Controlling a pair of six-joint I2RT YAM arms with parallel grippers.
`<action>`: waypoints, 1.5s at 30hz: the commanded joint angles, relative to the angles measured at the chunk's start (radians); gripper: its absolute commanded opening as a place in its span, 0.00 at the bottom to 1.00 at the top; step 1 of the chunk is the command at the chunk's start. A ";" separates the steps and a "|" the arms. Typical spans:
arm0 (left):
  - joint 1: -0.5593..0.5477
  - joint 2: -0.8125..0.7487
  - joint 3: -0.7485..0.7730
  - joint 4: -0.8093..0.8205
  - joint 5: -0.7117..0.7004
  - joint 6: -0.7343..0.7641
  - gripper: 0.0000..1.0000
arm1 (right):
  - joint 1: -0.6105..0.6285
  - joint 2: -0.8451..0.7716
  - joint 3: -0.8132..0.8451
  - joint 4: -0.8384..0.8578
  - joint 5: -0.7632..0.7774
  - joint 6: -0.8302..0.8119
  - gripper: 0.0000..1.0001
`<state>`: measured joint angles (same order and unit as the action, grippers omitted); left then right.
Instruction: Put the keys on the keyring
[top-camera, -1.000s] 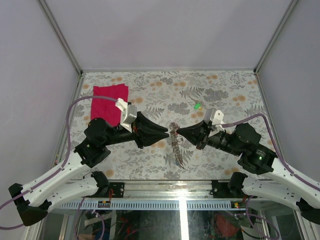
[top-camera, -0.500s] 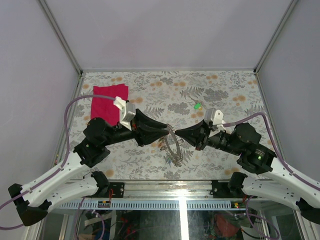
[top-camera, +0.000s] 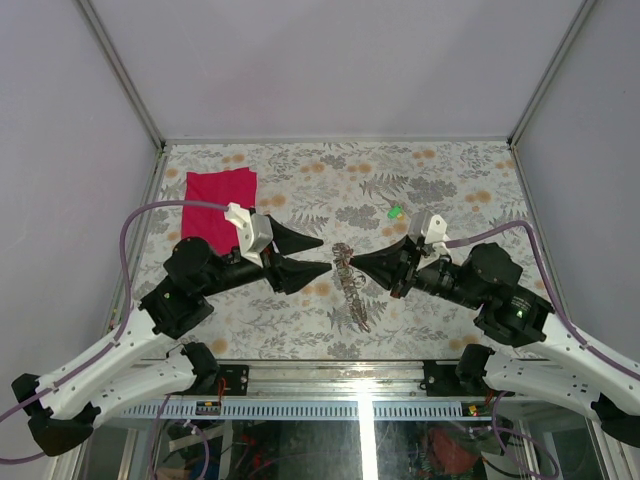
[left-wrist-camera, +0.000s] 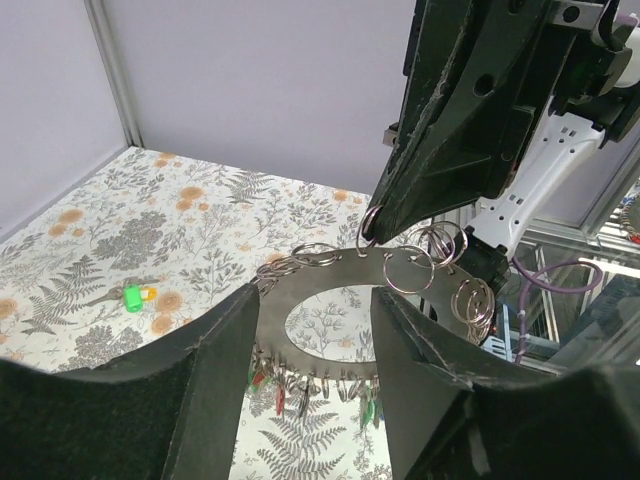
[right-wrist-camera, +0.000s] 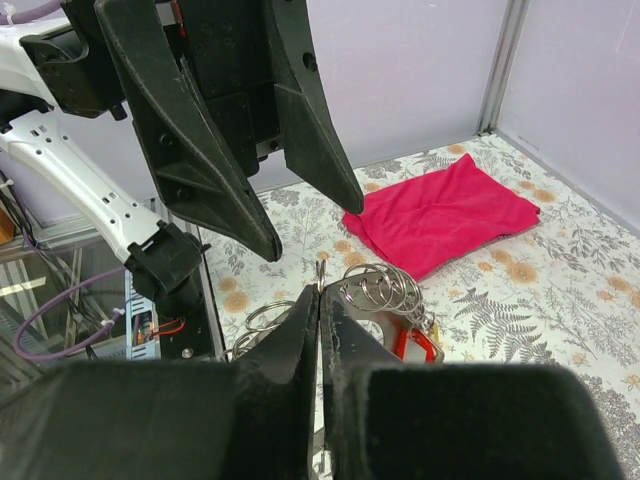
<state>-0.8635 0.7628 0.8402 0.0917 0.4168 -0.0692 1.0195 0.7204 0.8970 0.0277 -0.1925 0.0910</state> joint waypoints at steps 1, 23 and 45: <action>-0.002 -0.018 0.006 0.051 -0.002 0.021 0.50 | 0.006 0.000 0.061 0.092 0.015 0.010 0.00; -0.096 -0.130 -0.101 0.109 0.018 0.367 0.64 | 0.006 0.050 0.131 0.033 0.137 0.068 0.00; -0.284 -0.024 -0.075 0.102 -0.284 0.661 0.41 | 0.005 0.090 0.158 0.016 0.088 0.080 0.00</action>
<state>-1.1370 0.7292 0.7452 0.1337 0.1631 0.5251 1.0195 0.8078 0.9844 -0.0414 -0.0776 0.1585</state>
